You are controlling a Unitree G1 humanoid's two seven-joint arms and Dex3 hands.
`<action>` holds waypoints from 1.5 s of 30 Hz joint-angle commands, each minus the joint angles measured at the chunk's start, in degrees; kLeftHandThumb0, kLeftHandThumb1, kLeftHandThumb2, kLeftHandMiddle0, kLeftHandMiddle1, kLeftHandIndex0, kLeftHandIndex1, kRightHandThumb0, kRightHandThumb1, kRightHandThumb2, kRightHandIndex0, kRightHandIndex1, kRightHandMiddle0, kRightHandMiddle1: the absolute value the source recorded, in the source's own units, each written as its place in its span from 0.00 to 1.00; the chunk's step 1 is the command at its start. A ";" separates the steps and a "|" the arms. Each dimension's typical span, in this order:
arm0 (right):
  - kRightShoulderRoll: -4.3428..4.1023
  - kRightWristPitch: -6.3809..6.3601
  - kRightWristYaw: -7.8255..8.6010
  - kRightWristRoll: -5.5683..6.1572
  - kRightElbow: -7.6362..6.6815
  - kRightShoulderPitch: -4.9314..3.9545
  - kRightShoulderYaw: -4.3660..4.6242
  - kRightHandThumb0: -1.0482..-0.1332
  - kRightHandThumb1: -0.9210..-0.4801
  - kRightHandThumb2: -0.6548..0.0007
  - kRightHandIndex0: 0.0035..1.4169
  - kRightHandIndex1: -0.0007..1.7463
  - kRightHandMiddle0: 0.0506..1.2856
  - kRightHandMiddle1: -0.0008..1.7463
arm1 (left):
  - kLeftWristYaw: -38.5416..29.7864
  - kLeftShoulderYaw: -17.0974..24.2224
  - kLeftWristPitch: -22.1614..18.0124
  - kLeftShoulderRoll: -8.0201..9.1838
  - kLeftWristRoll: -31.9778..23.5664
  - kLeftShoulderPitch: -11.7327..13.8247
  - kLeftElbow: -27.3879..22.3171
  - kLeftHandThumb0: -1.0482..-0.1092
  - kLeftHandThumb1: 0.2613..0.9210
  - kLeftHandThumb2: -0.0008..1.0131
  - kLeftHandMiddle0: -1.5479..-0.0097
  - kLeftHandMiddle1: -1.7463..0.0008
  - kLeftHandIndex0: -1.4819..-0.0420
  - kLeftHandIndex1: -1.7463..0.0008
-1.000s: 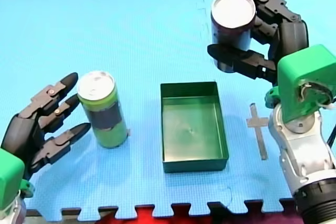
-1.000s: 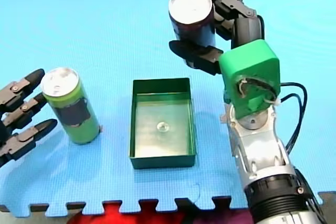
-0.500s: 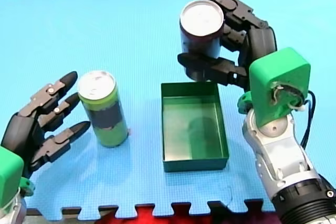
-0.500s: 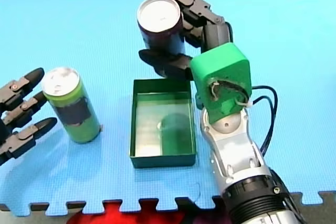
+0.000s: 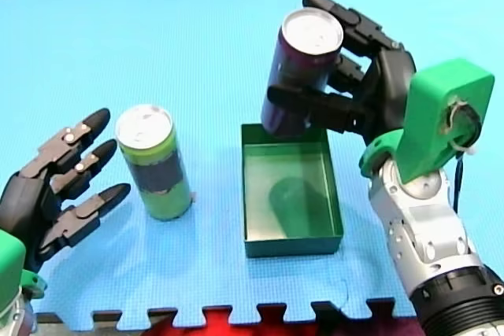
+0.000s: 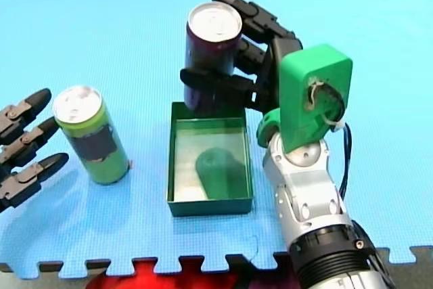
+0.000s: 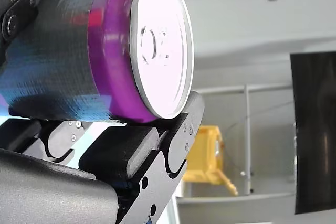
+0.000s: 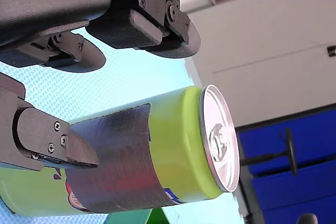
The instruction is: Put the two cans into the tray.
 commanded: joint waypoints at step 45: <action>-0.36 -2.89 -9.37 -11.81 4.21 0.45 1.93 0.65 0.37 1.00 0.91 0.00 0.87 0.00 | -2.60 0.94 1.47 0.92 -2.44 3.40 -4.60 0.00 0.98 0.00 0.71 1.00 0.73 1.00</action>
